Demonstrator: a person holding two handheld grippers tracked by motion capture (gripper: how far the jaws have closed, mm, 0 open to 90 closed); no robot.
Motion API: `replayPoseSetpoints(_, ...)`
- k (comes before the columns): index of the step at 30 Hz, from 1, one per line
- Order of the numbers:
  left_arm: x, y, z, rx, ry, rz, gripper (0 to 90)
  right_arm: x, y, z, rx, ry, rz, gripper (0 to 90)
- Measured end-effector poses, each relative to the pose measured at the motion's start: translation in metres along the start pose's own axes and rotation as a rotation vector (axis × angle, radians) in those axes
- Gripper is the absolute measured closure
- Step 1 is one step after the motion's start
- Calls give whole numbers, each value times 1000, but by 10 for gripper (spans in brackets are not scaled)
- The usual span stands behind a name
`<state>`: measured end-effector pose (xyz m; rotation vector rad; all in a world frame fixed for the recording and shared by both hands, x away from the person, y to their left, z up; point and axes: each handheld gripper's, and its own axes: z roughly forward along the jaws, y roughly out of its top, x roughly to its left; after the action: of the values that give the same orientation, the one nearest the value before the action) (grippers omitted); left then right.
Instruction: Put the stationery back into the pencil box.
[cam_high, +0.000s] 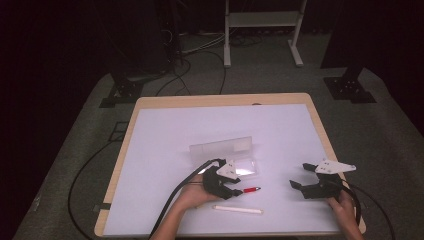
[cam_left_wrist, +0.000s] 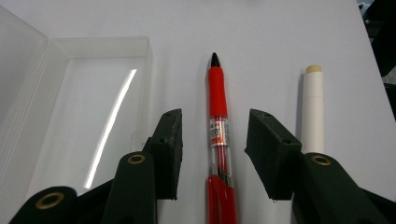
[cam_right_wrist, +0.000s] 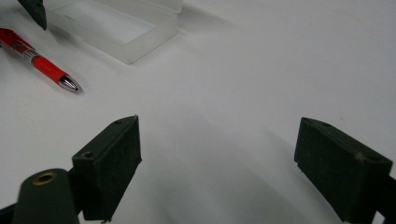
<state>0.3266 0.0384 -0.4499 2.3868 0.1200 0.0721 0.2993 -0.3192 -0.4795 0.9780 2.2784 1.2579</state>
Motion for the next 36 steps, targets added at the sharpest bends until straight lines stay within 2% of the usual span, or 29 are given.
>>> replayPoseSetpoints(2,1,-1,2,-9,-15,-4,548,0,0,0,0,-2,-1,138)
replayPoseSetpoints(11,1,-1,8,21,-10,-3,573,1,0,0,1,-3,-6,138)
replayPoseSetpoints(18,2,0,11,59,-17,6,624,1,0,0,1,-3,-2,138)
replayPoseSetpoints(27,0,1,14,67,-28,19,686,1,0,0,1,-4,-8,138)
replayPoseSetpoints(36,0,3,16,87,-20,34,732,1,0,0,2,-4,-9,138)
